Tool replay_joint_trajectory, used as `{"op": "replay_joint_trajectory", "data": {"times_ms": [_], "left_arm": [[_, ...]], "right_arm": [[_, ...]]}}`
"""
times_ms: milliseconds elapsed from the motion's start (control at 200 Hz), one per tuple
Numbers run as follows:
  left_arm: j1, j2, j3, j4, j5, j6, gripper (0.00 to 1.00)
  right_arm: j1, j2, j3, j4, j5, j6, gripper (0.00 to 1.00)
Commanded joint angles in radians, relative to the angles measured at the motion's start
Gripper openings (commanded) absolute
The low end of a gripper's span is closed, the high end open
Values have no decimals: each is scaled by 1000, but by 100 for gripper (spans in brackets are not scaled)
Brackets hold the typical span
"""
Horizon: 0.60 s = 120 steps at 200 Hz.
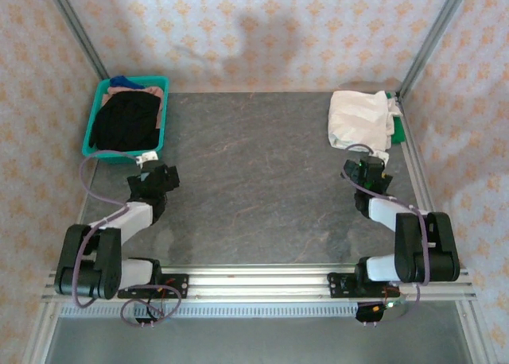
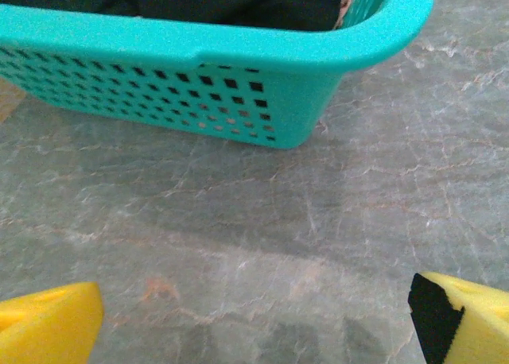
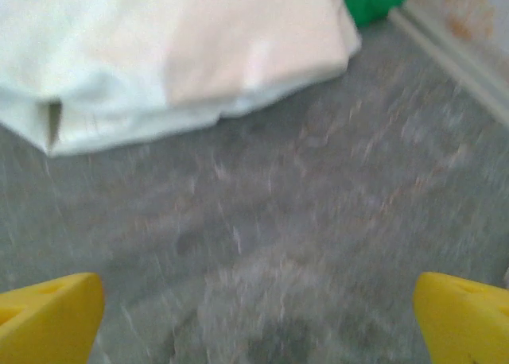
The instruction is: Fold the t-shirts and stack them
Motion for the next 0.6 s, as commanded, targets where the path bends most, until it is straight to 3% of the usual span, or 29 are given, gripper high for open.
{"op": "replay_joint_trajectory", "data": {"times_ms": [0,50,140,200,265,325,380,596], "left_arm": [[11,48,-15,296,49,37,100],[14,138,-26,422,85,60,100],[-20,184,15,381,108,110,100],[-21,193,9,397,117,115,100],[-24,195,9,398,119,119,100],[-26,195,9,400,117,120,100],[-26,195,9,400,114,120,100],[-32,195,9,403,106,123,100]], "right_arm": [[2,-14,-54,249,76,-20,99],[-5,38,-75,340,36,-10,99],[30,206,-92,581,-55,-99,99],[58,155,-24,344,-40,-127,99],[34,192,-45,448,-13,-86,100],[34,162,-23,355,-5,-78,99],[35,179,-41,420,-3,-83,99],[34,169,-34,395,-5,-83,99]]}}
